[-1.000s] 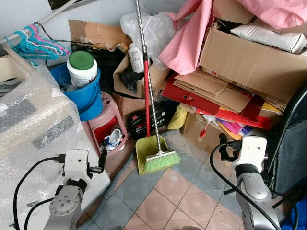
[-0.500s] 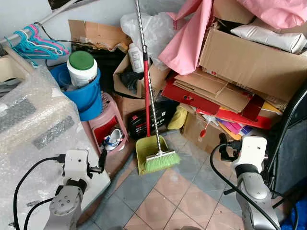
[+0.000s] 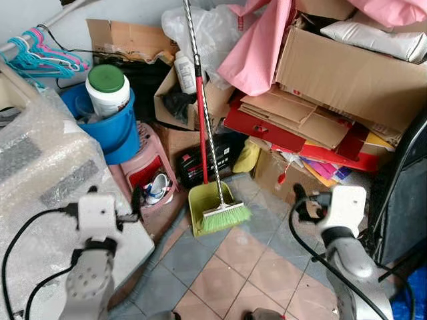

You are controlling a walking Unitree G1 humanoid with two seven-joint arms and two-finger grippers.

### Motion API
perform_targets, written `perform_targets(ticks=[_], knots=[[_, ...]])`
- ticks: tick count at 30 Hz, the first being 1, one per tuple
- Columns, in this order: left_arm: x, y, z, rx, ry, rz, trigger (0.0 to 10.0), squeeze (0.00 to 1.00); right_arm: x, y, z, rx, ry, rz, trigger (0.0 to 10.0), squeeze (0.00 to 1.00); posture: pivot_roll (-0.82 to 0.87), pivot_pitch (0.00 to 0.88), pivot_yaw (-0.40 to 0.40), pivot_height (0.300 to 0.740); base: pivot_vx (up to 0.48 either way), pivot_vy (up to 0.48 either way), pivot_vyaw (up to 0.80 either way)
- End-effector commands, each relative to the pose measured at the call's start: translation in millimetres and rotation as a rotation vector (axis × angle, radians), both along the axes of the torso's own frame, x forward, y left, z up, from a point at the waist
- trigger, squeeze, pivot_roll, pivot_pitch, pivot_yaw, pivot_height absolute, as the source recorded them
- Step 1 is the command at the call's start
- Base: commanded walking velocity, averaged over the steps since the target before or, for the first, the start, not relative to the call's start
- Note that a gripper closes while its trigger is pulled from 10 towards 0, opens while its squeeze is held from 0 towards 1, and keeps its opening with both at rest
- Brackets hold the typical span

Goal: Clothes washing

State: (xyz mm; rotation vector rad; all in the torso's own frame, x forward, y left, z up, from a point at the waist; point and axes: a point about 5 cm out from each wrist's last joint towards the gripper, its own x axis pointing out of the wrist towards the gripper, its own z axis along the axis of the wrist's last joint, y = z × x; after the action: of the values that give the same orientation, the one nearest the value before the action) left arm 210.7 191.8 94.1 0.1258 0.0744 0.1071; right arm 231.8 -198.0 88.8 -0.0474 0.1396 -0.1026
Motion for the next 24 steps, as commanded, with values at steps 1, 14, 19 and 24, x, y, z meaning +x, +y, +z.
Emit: perform_targets(ticks=[1,14,19,24], knots=[[-0.9,8.5,2,0.047,-0.039,0.028,10.0,0.00,0.9,4.1,11,-0.025,-0.062,0.037,10.0,0.00,-0.07,0.062,0.061,0.740,0.000,0.000,0.70],[-16.2,28.9,-32,0.138,0.024,-0.017,10.0,0.00,-2.0,-30.9,2,-0.164,-0.021,0.038,10.0,0.00,-0.08,0.003,0.067,0.740,0.000,0.000,0.48],[-35.5,34.8,-44,0.133,0.049,-0.004,10.0,0.00,-4.6,-33.0,-10,-0.177,-0.024,0.043,10.0,0.00,-0.07,0.039,0.049,0.740,0.000,0.000,0.00],[-28.3,38.0,-34,0.119,-0.004,0.059,10.0,0.00,-4.9,-27.6,-13,-0.110,0.006,0.083,10.0,0.00,-0.06,0.045,0.038,0.740,0.000,0.000,0.11]])
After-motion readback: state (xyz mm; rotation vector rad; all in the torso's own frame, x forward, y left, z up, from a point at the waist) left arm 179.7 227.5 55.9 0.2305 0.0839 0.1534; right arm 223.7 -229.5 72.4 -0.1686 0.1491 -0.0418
